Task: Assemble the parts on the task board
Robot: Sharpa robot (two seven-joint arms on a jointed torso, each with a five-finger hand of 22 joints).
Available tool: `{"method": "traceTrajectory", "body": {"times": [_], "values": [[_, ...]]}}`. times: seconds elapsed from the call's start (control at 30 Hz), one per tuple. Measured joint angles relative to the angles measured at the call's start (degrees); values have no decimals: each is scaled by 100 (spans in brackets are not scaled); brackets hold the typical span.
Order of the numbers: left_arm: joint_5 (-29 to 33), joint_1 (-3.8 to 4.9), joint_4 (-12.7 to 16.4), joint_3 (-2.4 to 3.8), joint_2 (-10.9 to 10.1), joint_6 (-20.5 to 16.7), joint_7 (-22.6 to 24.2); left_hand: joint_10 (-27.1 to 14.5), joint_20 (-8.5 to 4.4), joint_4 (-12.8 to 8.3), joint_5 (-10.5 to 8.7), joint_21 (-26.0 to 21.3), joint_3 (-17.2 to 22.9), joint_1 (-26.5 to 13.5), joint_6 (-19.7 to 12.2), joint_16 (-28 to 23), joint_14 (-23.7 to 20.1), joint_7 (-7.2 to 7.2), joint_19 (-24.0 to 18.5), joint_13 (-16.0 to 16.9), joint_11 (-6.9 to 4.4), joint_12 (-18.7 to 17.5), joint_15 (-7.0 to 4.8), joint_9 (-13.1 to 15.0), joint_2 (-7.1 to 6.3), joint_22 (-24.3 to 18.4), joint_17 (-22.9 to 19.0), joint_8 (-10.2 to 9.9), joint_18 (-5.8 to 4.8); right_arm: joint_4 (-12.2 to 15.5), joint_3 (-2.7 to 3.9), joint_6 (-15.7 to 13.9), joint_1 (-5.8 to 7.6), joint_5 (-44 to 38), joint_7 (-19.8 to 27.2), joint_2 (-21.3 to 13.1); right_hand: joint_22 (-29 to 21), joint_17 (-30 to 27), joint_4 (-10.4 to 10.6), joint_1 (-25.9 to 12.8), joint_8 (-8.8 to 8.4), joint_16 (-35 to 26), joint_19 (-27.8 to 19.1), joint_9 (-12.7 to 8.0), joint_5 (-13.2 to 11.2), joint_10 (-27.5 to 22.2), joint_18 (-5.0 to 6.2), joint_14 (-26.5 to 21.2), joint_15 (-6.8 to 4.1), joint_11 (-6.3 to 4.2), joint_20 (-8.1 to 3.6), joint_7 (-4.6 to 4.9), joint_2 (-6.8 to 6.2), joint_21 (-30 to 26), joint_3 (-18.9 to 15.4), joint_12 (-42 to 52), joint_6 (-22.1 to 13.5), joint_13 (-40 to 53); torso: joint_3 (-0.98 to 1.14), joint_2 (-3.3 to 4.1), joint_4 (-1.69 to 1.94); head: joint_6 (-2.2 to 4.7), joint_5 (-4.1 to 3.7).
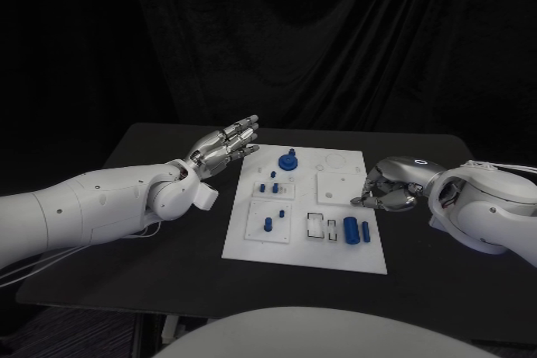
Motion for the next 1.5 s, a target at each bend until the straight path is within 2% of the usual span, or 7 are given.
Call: {"method": "traceTrajectory", "body": {"times": [0.1, 0.17, 0.33, 0.67, 0.83, 1.13, 1.5], "values": [[0, 0, -4, 0, 3, 0, -1, 0, 0, 0, 27, 0, 0, 0, 0, 0, 0, 0, 0, 0, 0, 0, 0, 0, 0, 0, 0, 0, 0, 9, -1, 160, -31, -107, -260, 14, 0, 0, 7, -381, 330, 27, 0, 465, 0, 0, -90, 30, -30, 0, 0, -56, -108, 392, 115, 0, 71, 0, -3, -1, -2, 0, -21], [0, 0, -7, 0, 8, 1, -2, 0, 0, 0, 27, 0, 0, 3, 0, 0, 0, 0, 0, 0, 0, 0, 0, 0, 3, 0, 0, 0, 0, 9, -1, 308, -46, -176, -427, 43, 0, 0, 6, -673, 472, 33, 0, 658, 0, 0, -89, 16, -45, 0, -1, -68, -38, 521, 149, 0, 212, 0, -3, -1, 2, 0, -41], [0, -7, -10, 0, 21, 2, -3, 0, 0, 0, 61, 0, 0, 22, 0, 0, 0, 0, 0, 0, 0, 0, 0, 0, 22, -1, -1, 0, 0, -27, 1, 676, -112, -267, -746, 99, 0, -1, 8, -975, 526, 32, -20, 916, -12, 0, -180, 16, -45, 0, -21, -75, 142, 626, 256, 0, 273, -1, -1, 4, 6, 0, -85], [0, -10, 101, 0, 7, -33, 44, 42, -21, -63, 104, 0, -31, 118, 104, -1, 19, -1, 21, 22, 42, 212, -70, 18, -28, 0, -1, 38, 0, -226, -1, 1034, -235, -49, -1158, 170, 5, -1, -24, -1062, 201, 31, -20, 930, -50, 0, -179, 16, -45, 1, -21, -43, 216, 626, 319, 0, 242, -1, 0, 4, -1, 0, -319], [-53, -19, 105, 0, -5, -128, 133, 43, -118, 11, 104, -30, -106, 152, 144, -4, -50, -41, -51, 23, 42, 276, -266, 19, -62, -53, -11, 60, 0, -239, -1, 1107, -254, 151, -1360, 198, 4, -2, -24, -1093, 76, 31, -20, 903, 7, -22, -178, 16, -45, 22, -21, -34, 247, 626, 351, 0, 232, -2, -1, 2, 7, -1, -504], [-281, -30, 103, 0, -18, -268, 209, 43, -135, 16, 104, -30, -111, 152, 144, -4, -52, -41, -52, 23, 43, 297, -279, 18, -62, -54, -20, 60, -1, -238, 0, 1135, -266, 475, -1703, 240, 4, -2, -40, -1063, -133, 1, -20, 852, 71, -1, -178, 16, -45, 43, -21, 8, 217, 593, 367, 0, 190, -2, -3, -3, 5, -1, -866], [-418, -62, 100, 0, -24, -294, 232, 43, -135, 16, 104, -30, -111, 175, 144, -4, -52, -41, -52, 22, 42, 297, -279, 18, -39, -54, -19, 60, 0, -249, 1, 1130, -270, 836, -1945, 381, 3, -2, -25, -1057, -232, 1, -20, 845, 81, -22, -178, 16, -45, 64, -20, 61, 212, 622, 348, 0, 246, -2, 0, -17, -1, -1, -1046]]}}
